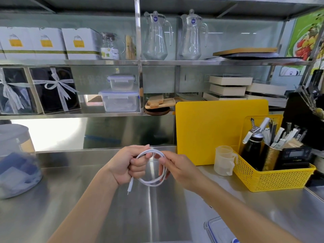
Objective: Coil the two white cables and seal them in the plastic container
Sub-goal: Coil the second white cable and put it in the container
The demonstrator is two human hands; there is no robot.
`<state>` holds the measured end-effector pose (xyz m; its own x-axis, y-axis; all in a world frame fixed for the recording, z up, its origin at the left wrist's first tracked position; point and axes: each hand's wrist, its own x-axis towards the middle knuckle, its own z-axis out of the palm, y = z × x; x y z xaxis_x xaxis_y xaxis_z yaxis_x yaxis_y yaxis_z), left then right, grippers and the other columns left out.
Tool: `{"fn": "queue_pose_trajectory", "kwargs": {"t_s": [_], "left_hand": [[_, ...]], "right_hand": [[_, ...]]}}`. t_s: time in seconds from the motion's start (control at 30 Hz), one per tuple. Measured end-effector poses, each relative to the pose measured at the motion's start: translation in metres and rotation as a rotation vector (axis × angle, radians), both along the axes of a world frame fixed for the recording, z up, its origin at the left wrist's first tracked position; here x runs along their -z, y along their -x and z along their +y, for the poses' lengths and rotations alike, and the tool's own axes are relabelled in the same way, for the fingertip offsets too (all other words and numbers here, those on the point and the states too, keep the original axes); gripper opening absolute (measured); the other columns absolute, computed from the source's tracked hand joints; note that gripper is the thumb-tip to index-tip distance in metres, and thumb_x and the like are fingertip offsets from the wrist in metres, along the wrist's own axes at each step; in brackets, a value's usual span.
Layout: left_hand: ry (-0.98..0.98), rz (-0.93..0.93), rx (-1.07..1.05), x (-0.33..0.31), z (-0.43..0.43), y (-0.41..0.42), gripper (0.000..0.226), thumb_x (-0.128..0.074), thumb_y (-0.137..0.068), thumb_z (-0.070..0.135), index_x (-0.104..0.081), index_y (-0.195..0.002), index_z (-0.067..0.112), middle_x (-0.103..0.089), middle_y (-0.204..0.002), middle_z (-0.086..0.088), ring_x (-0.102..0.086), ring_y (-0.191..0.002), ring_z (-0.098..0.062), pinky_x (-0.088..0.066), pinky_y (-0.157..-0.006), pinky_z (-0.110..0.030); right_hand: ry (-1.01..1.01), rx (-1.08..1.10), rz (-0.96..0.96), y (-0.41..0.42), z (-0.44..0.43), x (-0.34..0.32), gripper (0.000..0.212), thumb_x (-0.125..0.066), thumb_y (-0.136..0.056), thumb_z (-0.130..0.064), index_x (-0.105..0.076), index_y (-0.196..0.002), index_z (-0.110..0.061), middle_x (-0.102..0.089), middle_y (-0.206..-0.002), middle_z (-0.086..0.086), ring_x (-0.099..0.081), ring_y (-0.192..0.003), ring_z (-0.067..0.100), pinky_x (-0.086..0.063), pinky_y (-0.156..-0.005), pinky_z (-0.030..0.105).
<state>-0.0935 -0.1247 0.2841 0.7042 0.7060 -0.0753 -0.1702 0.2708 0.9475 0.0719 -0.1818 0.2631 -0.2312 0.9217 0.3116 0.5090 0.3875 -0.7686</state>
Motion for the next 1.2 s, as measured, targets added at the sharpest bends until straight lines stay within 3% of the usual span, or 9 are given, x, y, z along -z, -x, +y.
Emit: {"fn": "queue_pose_trajectory", "kwargs": {"t_s": [0.13,0.27,0.5,0.6,0.7,0.8,0.93,1.1,1.2], "left_hand": [[-0.030,0.065,-0.114,-0.001,-0.005,-0.016,0.045,-0.041,-0.094,0.045,-0.054,-0.072,0.008,-0.028,-0.042,0.006,-0.020,-0.033,-0.004,-0.019,-0.034,-0.016],[-0.296,0.227,-0.354,0.004,-0.008,-0.027,0.047,-0.056,-0.091,0.032,-0.050,-0.045,0.023,-0.026,-0.046,0.006,-0.019,-0.038,-0.007,-0.021,-0.034,-0.017],[-0.398,0.265,-0.550,0.017,-0.003,-0.025,0.029,-0.059,-0.090,0.017,-0.064,-0.070,-0.004,-0.022,-0.039,0.008,-0.016,-0.035,-0.010,-0.018,-0.038,-0.018],[-0.518,0.340,-0.603,0.021,0.000,-0.025,0.033,-0.060,-0.090,0.021,-0.066,-0.070,-0.005,-0.020,-0.042,0.006,-0.016,-0.039,-0.014,-0.018,-0.043,-0.022],[-0.590,0.376,-0.602,0.024,0.000,-0.028,0.036,-0.058,-0.090,0.023,-0.064,-0.066,-0.003,-0.019,-0.048,0.001,-0.016,-0.045,-0.016,-0.019,-0.046,-0.025],[-0.559,0.366,-0.592,0.026,0.000,-0.030,0.037,-0.057,-0.091,0.023,-0.064,-0.069,-0.006,-0.020,-0.044,0.003,-0.016,-0.041,-0.015,-0.020,-0.042,-0.023],[-0.354,0.231,-0.540,0.025,-0.001,-0.026,0.047,-0.058,-0.092,0.017,-0.056,-0.045,0.013,-0.021,-0.042,0.007,-0.014,-0.037,-0.009,-0.018,-0.036,-0.016],[-0.165,0.097,-0.557,0.026,-0.005,-0.027,0.025,-0.057,-0.092,0.015,-0.067,-0.071,0.005,-0.025,-0.039,0.010,-0.017,-0.033,-0.005,-0.018,-0.033,-0.013],[-0.104,0.057,-0.568,0.029,-0.009,-0.030,0.026,-0.057,-0.092,0.017,-0.068,-0.071,0.006,-0.026,-0.039,0.009,-0.019,-0.032,-0.004,-0.019,-0.032,-0.013]], "right_hand": [[0.076,0.144,0.145,-0.004,0.006,-0.001,0.024,-0.036,-0.098,-0.021,-0.057,-0.090,-0.016,-0.055,-0.064,-0.001,-0.055,-0.059,0.013,-0.049,-0.061,0.030],[0.126,0.142,0.093,-0.006,0.006,0.002,0.025,-0.039,-0.097,-0.023,-0.060,-0.088,-0.013,-0.059,-0.070,0.004,-0.056,-0.067,0.017,-0.047,-0.066,0.031],[0.260,0.235,-0.507,-0.032,0.004,-0.011,0.028,-0.050,-0.091,-0.022,-0.055,-0.065,-0.013,-0.050,-0.075,0.006,-0.047,-0.073,0.020,-0.035,-0.062,0.030],[0.103,0.344,-0.984,-0.038,-0.004,-0.014,0.030,-0.037,-0.097,-0.027,-0.063,-0.094,-0.012,-0.049,-0.098,0.006,-0.042,-0.097,0.024,-0.029,-0.075,0.033],[0.025,0.379,-1.161,-0.034,-0.013,-0.020,0.033,-0.033,-0.098,-0.035,-0.060,-0.102,-0.016,-0.045,-0.107,0.006,-0.039,-0.104,0.026,-0.028,-0.081,0.036],[0.327,0.245,-0.886,-0.035,-0.013,-0.021,0.032,-0.045,-0.094,-0.037,-0.051,-0.072,-0.015,-0.049,-0.076,0.003,-0.047,-0.072,0.019,-0.033,-0.059,0.029],[0.294,0.186,-0.404,-0.044,-0.010,-0.014,0.021,-0.059,-0.088,-0.026,-0.060,-0.078,-0.007,-0.054,-0.057,0.002,-0.049,-0.047,0.010,-0.039,-0.049,0.023],[0.186,0.165,0.345,-0.034,-0.010,-0.011,0.011,-0.068,-0.078,-0.003,-0.058,-0.074,-0.002,-0.063,-0.053,0.007,-0.062,-0.050,0.026,-0.051,-0.042,0.025],[0.135,0.197,0.451,-0.023,-0.008,-0.007,0.010,-0.067,-0.078,0.000,-0.058,-0.080,0.004,-0.067,-0.064,0.014,-0.067,-0.057,0.026,-0.058,-0.051,0.030]]}}
